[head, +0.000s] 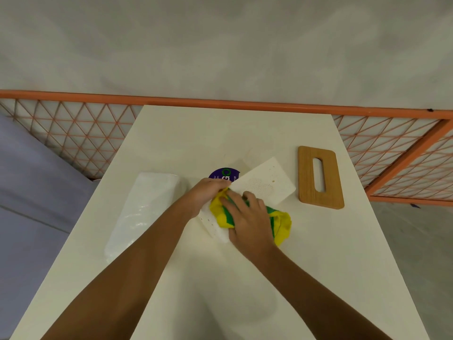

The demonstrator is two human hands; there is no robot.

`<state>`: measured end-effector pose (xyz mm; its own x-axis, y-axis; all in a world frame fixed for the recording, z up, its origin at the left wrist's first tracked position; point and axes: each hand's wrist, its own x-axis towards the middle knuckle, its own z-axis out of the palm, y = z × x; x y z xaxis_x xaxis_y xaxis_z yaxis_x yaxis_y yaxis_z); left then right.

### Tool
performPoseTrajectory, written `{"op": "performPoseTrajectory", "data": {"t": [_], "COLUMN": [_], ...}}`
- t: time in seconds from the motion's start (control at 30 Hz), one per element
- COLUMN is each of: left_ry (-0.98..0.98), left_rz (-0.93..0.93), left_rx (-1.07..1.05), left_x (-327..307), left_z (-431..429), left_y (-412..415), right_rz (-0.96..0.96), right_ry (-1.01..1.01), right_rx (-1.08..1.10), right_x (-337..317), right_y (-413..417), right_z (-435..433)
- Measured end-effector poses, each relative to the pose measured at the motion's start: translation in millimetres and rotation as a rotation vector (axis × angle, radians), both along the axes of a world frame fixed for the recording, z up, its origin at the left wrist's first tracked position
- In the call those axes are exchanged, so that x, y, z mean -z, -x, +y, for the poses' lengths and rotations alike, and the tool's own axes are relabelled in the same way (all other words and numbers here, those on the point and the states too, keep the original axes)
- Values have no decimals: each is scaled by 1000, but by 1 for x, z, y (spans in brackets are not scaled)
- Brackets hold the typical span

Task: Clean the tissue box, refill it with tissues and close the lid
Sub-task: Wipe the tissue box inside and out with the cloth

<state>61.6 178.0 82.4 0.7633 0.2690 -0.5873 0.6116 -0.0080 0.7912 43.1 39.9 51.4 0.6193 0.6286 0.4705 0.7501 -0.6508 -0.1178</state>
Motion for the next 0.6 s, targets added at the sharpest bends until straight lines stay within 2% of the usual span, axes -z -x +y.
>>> {"op": "performPoseTrajectory", "data": {"t": [0.17, 0.4, 0.6], "left_ry": [-39, -48, -50], "left_rz": [37, -1, 30], "left_rx": [46, 78, 85], "left_x": [-3, 0, -4], "left_z": [5, -1, -2], "left_y": [-4, -4, -4], "right_rz": [-33, 0, -38], "right_ry": [71, 20, 98], "right_rx": [-287, -147, -364], "right_x": [9, -5, 5], "right_y": [9, -12, 5], "right_z": [-21, -4, -34]}}
